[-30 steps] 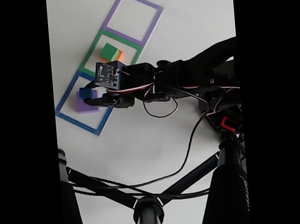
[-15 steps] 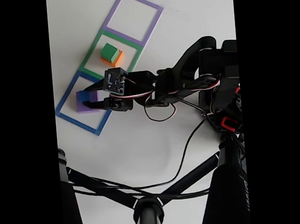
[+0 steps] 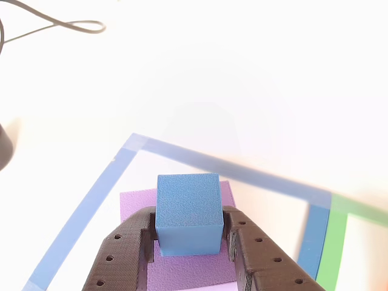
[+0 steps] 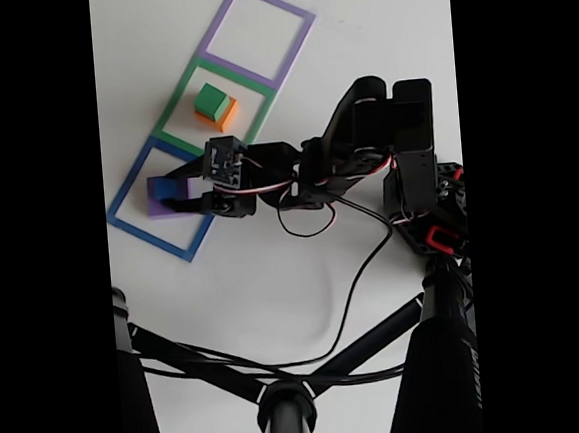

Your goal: Tower of hanoi

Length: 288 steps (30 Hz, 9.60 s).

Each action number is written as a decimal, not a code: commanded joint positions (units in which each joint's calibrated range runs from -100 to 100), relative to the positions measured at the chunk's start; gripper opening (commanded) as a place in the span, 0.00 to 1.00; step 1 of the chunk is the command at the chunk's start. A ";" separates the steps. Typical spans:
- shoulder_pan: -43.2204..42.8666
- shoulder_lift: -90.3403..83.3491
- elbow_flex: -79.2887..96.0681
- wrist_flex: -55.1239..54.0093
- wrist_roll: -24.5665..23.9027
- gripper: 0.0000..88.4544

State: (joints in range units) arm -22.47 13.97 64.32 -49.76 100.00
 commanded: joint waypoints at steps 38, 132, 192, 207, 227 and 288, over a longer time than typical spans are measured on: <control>7.99 -58.18 -24.77 95.43 0.00 0.01; 22.95 -11.67 10.05 0.29 0.00 0.27; 23.05 -42.92 -75.23 138.42 0.00 0.06; 41.74 -53.82 -71.77 145.63 0.00 0.06; 50.09 -66.58 0.41 78.02 0.00 0.06; 48.07 -12.96 6.77 7.17 0.00 0.35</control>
State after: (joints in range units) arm 24.52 12.62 69.89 -50.48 100.00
